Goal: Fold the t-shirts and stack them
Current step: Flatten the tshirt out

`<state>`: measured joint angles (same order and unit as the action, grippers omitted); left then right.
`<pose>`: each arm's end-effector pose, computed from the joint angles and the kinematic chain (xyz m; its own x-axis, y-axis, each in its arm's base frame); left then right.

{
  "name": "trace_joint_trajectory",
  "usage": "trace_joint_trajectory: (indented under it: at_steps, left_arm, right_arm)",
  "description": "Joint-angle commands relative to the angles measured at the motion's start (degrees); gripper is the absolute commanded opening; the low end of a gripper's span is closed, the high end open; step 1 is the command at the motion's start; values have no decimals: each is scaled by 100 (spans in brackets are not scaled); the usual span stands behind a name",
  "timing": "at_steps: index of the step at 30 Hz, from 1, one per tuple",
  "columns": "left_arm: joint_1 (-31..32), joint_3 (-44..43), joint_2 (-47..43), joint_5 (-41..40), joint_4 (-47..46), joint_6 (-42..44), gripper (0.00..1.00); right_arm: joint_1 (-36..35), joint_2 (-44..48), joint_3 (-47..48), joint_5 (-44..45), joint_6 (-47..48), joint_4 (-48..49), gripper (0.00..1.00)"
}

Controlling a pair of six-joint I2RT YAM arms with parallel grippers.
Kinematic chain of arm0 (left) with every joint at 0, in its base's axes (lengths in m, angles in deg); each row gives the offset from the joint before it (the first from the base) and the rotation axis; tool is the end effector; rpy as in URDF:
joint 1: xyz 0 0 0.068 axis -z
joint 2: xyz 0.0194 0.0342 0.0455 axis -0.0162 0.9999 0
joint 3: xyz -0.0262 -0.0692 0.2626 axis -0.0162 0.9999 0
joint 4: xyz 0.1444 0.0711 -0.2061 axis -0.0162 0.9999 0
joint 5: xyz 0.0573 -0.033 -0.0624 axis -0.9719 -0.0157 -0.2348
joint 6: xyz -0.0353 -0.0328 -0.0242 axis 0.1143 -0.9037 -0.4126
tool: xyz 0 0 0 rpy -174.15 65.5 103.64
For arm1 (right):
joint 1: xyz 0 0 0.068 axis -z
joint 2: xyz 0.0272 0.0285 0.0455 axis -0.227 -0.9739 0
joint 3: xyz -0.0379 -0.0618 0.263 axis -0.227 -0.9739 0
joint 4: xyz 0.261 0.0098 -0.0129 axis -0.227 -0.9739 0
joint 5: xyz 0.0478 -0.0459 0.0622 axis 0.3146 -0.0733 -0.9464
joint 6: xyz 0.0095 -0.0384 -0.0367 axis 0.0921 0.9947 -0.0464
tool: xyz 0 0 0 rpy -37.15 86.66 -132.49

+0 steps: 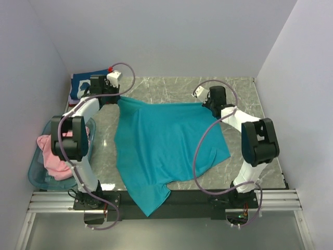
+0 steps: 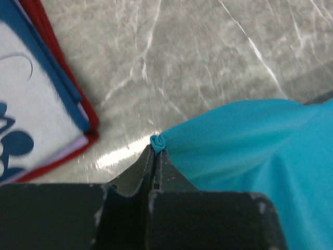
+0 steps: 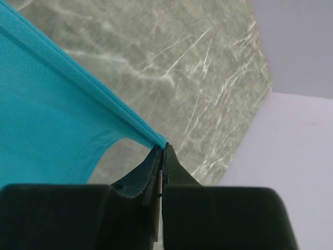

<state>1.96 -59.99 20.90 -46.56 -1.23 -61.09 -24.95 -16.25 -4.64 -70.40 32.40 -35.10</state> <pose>0.4178 -0.0188 0.2369 -0.5244 0.1956 -0.8287 0.3813 0.9242 -0.0231 0.3824 0.0731 0.2047 -0.3169 -0.8673 -0.3840 -0.5011 0.4968 -0.7086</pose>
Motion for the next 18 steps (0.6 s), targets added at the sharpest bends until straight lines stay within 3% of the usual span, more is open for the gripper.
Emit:
trace_joint_trajectory:
  at_steps: [1, 7, 8, 9, 12, 13, 17, 18]
  left_arm:
    - [37, -587, 472, -225, -173, -32, 0]
    - [63, -1466, 1150, -154, 37, -234, 1]
    - [72, -1815, 1377, -137, 142, -278, 6]
    - [72, -2019, 1484, -145, 465, -296, 26]
    - [54, -2443, 1530, -224, 793, -401, 43]
    - [46, -2382, 1416, -216, 767, -410, 51]
    - [46, -1987, 521, 249, 1582, -122, 51]
    - [46, -1855, 353, 485, 1854, -42, 49]
  right_arm:
    - [111, -383, 449, 281, 19, 107, 0]
    - [199, -1103, 1345, 405, -385, -305, 2]
    - [199, -1201, 1477, 501, -438, -393, 7]
    - [208, -1297, 1774, 571, -517, -629, 24]
    - [313, -1395, 2232, 581, -886, -1217, 53]
    - [366, -1273, 2313, 494, -1087, -1412, 57]
    - [796, -807, 2848, -638, -1484, -3202, 58]
    - [849, -728, 3032, -1224, -1485, -4112, 58]
